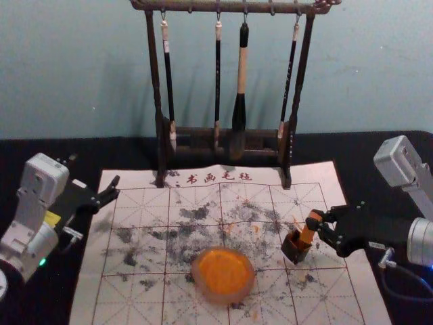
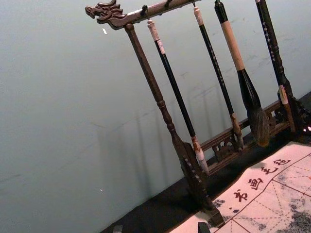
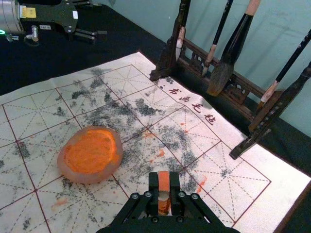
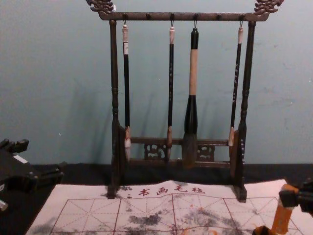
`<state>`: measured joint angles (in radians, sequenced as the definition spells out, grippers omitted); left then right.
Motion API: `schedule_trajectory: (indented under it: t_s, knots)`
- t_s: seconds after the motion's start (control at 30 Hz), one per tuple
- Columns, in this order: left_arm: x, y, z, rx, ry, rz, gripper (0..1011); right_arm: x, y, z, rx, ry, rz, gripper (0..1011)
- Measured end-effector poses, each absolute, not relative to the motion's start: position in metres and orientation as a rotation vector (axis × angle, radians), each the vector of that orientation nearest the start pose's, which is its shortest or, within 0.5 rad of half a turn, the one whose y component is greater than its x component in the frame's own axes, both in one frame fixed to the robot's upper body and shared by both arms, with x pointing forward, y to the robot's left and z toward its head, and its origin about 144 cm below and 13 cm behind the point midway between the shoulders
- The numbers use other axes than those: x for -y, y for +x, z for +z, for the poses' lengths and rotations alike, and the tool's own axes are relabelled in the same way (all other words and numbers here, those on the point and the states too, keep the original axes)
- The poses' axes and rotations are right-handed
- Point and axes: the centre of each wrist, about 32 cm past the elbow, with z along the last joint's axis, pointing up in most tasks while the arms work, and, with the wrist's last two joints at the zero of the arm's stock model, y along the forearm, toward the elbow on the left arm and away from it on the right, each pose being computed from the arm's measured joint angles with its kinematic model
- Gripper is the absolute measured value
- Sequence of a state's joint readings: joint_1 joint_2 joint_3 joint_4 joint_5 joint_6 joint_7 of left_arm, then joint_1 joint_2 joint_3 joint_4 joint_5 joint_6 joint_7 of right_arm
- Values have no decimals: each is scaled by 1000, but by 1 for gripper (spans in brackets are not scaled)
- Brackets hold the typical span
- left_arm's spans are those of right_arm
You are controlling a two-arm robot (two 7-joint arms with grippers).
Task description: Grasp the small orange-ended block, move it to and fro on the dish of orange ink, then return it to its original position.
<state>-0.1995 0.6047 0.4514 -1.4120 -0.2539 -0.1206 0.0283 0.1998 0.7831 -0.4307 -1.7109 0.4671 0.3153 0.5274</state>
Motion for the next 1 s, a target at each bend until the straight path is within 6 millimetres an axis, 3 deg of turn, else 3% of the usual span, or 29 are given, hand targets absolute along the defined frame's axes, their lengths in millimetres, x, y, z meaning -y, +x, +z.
schedule_trajectory:
  t_s: [1.0]
  knots:
    - [-310,489,1140,285,305,1248,1002,302,499,1203,-83,-515,-652,92]
